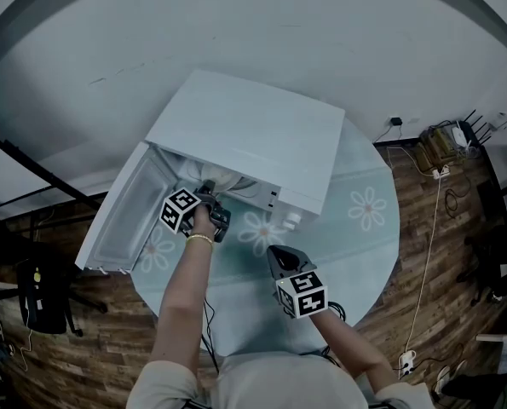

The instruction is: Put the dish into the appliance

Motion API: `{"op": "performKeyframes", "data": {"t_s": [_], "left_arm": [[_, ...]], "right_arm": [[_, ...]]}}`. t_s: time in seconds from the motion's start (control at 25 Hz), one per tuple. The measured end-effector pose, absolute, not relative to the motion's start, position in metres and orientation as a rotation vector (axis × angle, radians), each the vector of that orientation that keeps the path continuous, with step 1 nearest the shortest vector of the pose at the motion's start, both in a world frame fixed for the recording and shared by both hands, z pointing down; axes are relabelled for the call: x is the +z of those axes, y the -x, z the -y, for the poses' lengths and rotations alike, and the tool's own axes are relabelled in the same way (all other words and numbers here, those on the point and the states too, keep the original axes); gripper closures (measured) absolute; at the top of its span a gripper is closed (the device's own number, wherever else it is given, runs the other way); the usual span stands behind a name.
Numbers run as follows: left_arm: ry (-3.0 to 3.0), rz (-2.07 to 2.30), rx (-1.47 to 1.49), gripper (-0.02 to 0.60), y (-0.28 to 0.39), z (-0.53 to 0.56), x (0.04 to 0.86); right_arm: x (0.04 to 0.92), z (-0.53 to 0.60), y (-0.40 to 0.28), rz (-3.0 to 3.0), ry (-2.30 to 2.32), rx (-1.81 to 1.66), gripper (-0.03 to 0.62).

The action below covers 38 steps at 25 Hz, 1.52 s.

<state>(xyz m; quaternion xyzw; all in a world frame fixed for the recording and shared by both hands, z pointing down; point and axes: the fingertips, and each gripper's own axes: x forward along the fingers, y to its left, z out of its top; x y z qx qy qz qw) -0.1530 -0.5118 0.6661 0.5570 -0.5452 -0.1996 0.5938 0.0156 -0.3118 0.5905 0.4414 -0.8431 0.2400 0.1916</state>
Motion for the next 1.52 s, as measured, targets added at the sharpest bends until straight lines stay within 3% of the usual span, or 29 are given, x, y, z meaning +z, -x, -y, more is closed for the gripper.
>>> {"op": "performKeyframes", "data": {"t_s": [0.2,0.32,0.44,1.0,1.16,1.44,1.52], "left_arm": [[-1.326,1.252,-0.475,0.533,0.153,0.513,0.661],[-1.37,1.256,-0.479,0.426,0.155,0.514,0.653],[-1.397,1.254,-0.462,0.386,0.156,0.509,0.649],[-1.449,1.216,-0.438,0.379,0.152,0.456,0.627],[-1.492,1.218,-0.404,0.413,0.147,0.438,0.616],[-1.519,1.201,-0.407,0.542,0.139,0.403,0.603],[-1.538,1.197,-0.406,0.554,0.136,0.394,0.597]], "right_arm": [[0.587,0.311,-0.012,2.376,-1.23,0.663,0.589],[0.586,0.309,-0.013,2.373,-1.234,0.661,0.589],[0.585,0.305,-0.012,2.373,-1.236,0.657,0.589],[0.569,0.281,0.003,2.402,-1.245,0.626,0.589],[0.564,0.271,0.006,2.41,-1.25,0.617,0.589],[0.557,0.252,0.008,2.421,-1.27,0.601,0.589],[0.554,0.248,0.007,2.424,-1.278,0.597,0.589]]}}
